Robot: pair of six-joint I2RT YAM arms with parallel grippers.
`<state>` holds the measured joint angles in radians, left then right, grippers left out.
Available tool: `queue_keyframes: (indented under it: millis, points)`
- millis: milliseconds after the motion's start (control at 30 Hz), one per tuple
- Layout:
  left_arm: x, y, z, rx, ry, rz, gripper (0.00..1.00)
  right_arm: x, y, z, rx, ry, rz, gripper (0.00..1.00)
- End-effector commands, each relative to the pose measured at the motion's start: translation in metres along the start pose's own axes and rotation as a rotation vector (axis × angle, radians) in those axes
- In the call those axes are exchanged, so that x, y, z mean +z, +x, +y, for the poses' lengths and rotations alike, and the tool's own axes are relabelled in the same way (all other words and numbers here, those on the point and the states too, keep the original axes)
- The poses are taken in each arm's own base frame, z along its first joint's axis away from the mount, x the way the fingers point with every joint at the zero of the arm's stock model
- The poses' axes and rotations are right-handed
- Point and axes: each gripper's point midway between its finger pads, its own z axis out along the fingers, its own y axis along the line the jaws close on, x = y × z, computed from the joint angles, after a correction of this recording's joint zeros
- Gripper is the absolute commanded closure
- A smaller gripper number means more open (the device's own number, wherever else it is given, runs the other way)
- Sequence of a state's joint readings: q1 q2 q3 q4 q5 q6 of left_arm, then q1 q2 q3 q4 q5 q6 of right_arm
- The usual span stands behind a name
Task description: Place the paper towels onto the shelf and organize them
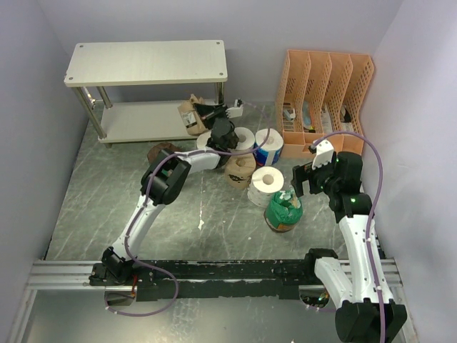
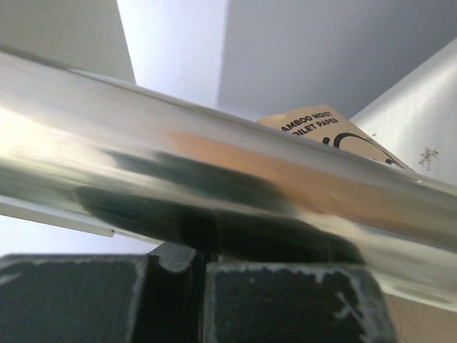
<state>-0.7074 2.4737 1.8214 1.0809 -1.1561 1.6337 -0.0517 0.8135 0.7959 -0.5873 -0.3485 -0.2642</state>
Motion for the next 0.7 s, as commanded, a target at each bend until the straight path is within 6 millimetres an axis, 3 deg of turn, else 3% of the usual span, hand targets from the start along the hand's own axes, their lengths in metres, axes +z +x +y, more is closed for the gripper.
queue_keyframes:
  millis: [0, 167, 500, 667]
  points:
    - [0.002, 0.014, -0.027, -0.034, -0.021, 0.006, 0.93, 0.002, -0.001, -0.005, -0.007, 0.016, -0.009, 0.00]
    - [-0.017, 0.027, -0.058, 0.013, -0.030, 0.034, 0.93, 0.002, -0.002, -0.006, -0.007, 0.021, -0.012, 0.00]
    - [-0.065, 0.019, -0.073, 0.015, -0.002, 0.042, 0.93, 0.003, 0.000, -0.006, -0.003, 0.021, -0.004, 0.00]
    - [-0.081, 0.026, -0.073, 0.023, 0.005, 0.048, 0.93, 0.003, 0.000, -0.007, -0.003, 0.023, -0.005, 0.00]
